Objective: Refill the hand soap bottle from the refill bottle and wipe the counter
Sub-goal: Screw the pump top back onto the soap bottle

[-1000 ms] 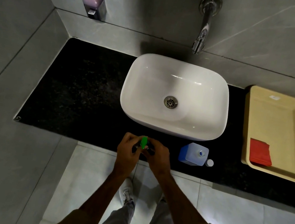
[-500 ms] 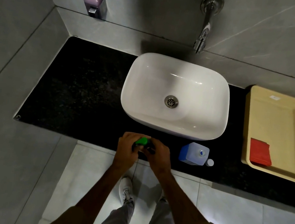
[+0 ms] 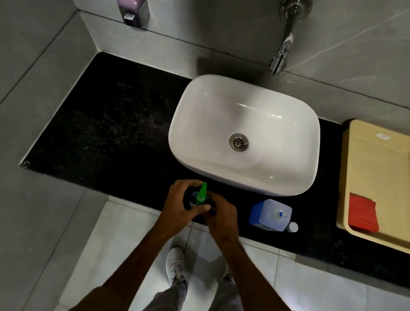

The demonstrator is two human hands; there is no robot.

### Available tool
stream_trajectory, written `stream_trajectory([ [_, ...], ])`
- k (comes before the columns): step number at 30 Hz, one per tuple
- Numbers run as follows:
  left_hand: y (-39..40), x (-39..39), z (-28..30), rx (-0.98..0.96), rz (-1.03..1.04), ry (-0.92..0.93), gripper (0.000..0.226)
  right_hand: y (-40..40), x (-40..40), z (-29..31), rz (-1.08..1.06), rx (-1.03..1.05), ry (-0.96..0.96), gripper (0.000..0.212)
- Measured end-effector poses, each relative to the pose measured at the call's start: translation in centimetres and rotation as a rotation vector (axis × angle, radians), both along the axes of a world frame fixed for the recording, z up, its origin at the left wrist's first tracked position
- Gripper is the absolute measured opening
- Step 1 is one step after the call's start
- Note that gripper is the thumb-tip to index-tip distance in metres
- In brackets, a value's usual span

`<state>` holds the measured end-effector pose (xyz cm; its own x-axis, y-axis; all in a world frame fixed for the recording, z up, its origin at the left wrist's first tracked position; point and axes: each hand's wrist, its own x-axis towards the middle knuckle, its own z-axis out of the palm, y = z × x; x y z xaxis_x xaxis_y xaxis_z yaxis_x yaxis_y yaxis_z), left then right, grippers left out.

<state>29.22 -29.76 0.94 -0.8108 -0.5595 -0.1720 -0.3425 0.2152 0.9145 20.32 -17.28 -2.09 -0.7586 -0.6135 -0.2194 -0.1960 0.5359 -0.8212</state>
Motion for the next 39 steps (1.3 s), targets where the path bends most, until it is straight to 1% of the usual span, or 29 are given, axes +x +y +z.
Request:
stream_trajectory([
  [2,0.1,-0.1,0.0,-0.056,0.084,0.015,0.035,-0.1,0.0,0.1,-0.014,0.003,-0.007,0.038],
  [3,0.1,-0.1,0.0,-0.065,0.071,0.025,0.028,-0.1,0.0,0.1,-0.022,0.002,-0.008,0.039],
  [4,0.0,0.0,0.0,-0.047,0.023,0.043,0.027,-0.2,0.0,0.1,-0.026,0.005,-0.003,0.040],
  [6,-0.3,0.2,0.0,0.021,-0.091,0.057,0.044,-0.1,0.0,0.0,-0.022,0.021,0.010,0.041],
  [7,-0.5,0.3,0.0,0.041,-0.134,0.055,0.050,-0.1,0.1,0.0,-0.019,0.025,0.008,0.042],
  [8,-0.5,0.4,0.0,0.022,-0.150,0.052,0.051,0.0,0.1,-0.1,-0.018,0.025,0.006,0.043],
  [10,-0.2,0.3,-0.1,-0.083,-0.102,0.030,0.049,0.0,0.1,-0.1,-0.015,0.027,0.015,0.042],
  [12,0.1,0.1,-0.2,-0.158,0.006,0.019,0.040,-0.1,0.0,-0.1,-0.018,0.031,-0.003,0.042],
  [14,0.1,0.0,-0.3,-0.189,0.028,0.070,0.025,-0.2,0.1,0.0,-0.023,0.032,-0.009,0.045],
  [15,-0.1,0.1,-0.4,-0.181,0.015,0.096,0.024,-0.2,0.0,0.1,-0.027,0.033,-0.007,0.046],
  [18,-1.2,0.6,-0.5,-0.121,-0.041,0.092,0.038,-0.2,0.0,0.1,-0.026,0.037,-0.019,0.049],
  [21,-1.1,0.7,-0.4,-0.096,-0.099,0.016,0.046,-0.1,0.0,0.2,-0.016,0.036,0.011,0.044],
  [23,-0.6,0.2,-0.4,-0.115,-0.073,-0.009,0.044,0.0,0.1,0.2,-0.012,0.033,0.035,0.041],
  [26,-0.2,-0.6,-0.4,-0.156,-0.031,0.016,0.034,-0.1,0.1,0.4,-0.016,0.020,0.009,0.038],
  [29,-0.8,-0.6,-0.1,-0.162,-0.078,0.003,0.031,-0.3,0.2,0.5,-0.003,0.013,0.017,0.038],
  [33,-1.6,-0.3,0.6,-0.264,-0.182,-0.006,0.032,-0.4,0.4,0.5,-0.028,0.016,-0.003,0.040],
  [35,-0.8,0.6,1.2,-0.292,-0.096,-0.034,0.030,-0.4,0.5,0.5,-0.028,0.017,-0.013,0.040],
  [37,0.1,1.4,1.6,-0.350,0.018,-0.050,0.022,-0.5,0.5,0.7,-0.027,0.026,-0.018,0.039],
  [39,1.0,1.7,1.8,-0.403,0.060,-0.058,0.020,-0.4,0.5,0.9,-0.024,0.029,-0.034,0.039],
])
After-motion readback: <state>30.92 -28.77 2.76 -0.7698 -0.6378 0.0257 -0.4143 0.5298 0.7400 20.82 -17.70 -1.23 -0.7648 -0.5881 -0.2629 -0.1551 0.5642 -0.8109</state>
